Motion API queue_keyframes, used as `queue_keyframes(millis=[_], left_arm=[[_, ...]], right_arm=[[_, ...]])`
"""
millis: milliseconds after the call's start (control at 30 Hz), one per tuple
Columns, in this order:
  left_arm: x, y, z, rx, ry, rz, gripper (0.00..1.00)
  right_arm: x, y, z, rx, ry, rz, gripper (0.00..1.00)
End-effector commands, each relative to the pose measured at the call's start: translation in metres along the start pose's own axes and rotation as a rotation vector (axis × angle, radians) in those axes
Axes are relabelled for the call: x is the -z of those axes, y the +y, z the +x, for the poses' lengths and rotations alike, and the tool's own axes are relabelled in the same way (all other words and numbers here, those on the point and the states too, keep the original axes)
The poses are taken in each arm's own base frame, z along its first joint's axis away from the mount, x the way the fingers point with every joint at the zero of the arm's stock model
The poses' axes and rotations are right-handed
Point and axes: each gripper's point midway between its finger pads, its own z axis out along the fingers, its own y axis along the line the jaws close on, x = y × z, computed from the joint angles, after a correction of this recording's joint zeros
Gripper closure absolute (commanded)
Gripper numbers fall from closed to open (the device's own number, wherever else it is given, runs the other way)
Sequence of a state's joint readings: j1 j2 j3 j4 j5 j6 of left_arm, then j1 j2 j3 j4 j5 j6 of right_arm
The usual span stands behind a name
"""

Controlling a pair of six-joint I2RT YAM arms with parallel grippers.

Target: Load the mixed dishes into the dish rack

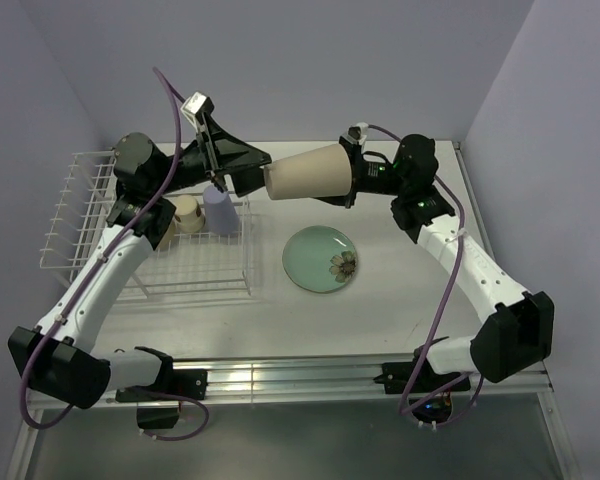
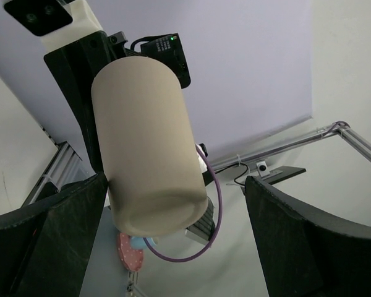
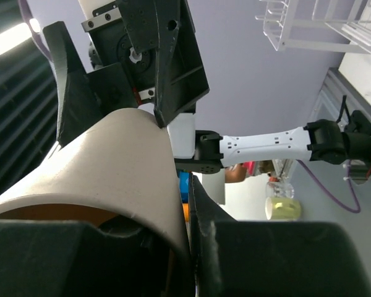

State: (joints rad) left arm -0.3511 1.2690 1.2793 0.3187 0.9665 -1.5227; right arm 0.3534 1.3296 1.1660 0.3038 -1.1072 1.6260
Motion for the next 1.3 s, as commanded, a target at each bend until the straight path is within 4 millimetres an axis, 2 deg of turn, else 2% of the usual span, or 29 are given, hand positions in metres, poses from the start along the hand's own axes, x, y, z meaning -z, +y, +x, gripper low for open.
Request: queue_keyframes(millis=[0, 267, 433, 500, 600, 633, 700, 733, 767, 833, 867, 967, 1000, 1033, 1067, 1100, 1167, 1200, 1233, 1267], left_arm=[[0.001, -0.014, 0.011, -0.051, -0.001, 0.009, 0.01], [-0.003, -0.011, 0.023, -0.059, -0.007, -0.020, 0.01], [-0.005, -0.012, 0.028, -0.063, 0.004, -0.020, 0.01], [-0.005, -0.010, 0.031, -0.057, 0.010, -0.025, 0.05], [-0.004, -0.009, 0.035, -0.041, 0.013, -0.007, 0.18], [-0.003, -0.010, 0.037, -0.038, 0.018, 0.001, 0.31], [-0.003, -0.011, 0.040, -0.033, 0.025, 0.022, 0.46], [-0.003, -0.012, 0.041, -0.035, 0.029, 0.027, 0.63], [-0.003, -0.012, 0.043, -0.036, 0.034, 0.029, 0.73], [-0.001, -0.014, 0.047, -0.042, 0.047, 0.037, 1.00], [0.000, -0.013, 0.047, -0.042, 0.049, 0.035, 1.00], [0.003, -0.015, 0.048, -0.072, 0.053, 0.012, 1.00], [0.007, -0.013, 0.044, -0.105, 0.041, -0.005, 1.00], [0.011, -0.014, 0.043, -0.097, 0.036, -0.034, 1.00], [0.015, -0.011, 0.040, -0.127, 0.022, -0.056, 1.00], [0.025, -0.007, 0.029, -0.134, -0.019, -0.089, 1.00], [0.043, -0.006, 0.024, -0.128, -0.052, -0.141, 1.00], [0.058, 0.000, 0.009, -0.160, -0.108, -0.183, 1.00], [0.069, 0.004, 0.009, -0.124, -0.123, -0.241, 1.00], [0.079, 0.011, 0.004, -0.182, -0.136, -0.292, 1.00]], right_arm=[[-0.008, 0.015, 0.003, 0.086, -0.005, 0.000, 1.00], [-0.022, 0.009, 0.003, 0.124, -0.018, 0.042, 1.00], [-0.024, -0.001, 0.000, 0.115, -0.052, 0.089, 1.00], [-0.024, -0.004, 0.001, 0.114, -0.054, 0.094, 1.00], [-0.024, -0.006, 0.001, 0.112, -0.060, 0.107, 1.00], [-0.024, -0.007, 0.002, 0.117, -0.063, 0.110, 1.00], [-0.023, -0.008, 0.001, 0.119, -0.072, 0.109, 1.00], [-0.023, -0.008, 0.001, 0.118, -0.071, 0.106, 1.00], [-0.023, -0.010, 0.002, 0.114, -0.068, 0.108, 1.00], [-0.023, -0.011, 0.002, 0.128, -0.061, 0.109, 0.88], [-0.022, -0.011, 0.003, 0.131, -0.058, 0.115, 0.68], [-0.018, -0.017, 0.002, 0.159, -0.061, 0.144, 0.40], [-0.016, -0.023, 0.002, 0.142, -0.060, 0.168, 0.28], [-0.009, -0.029, -0.001, 0.159, -0.077, 0.188, 0.20], [-0.003, -0.038, -0.002, 0.130, -0.090, 0.226, 0.02], [0.003, -0.042, -0.006, 0.136, -0.118, 0.243, 0.00], [0.024, -0.055, -0.015, 0.130, -0.173, 0.286, 0.00], [0.033, -0.060, -0.020, 0.149, -0.195, 0.307, 0.00], [0.044, -0.065, -0.023, 0.149, -0.231, 0.332, 0.00], [0.064, -0.078, -0.032, 0.097, -0.286, 0.389, 0.00]])
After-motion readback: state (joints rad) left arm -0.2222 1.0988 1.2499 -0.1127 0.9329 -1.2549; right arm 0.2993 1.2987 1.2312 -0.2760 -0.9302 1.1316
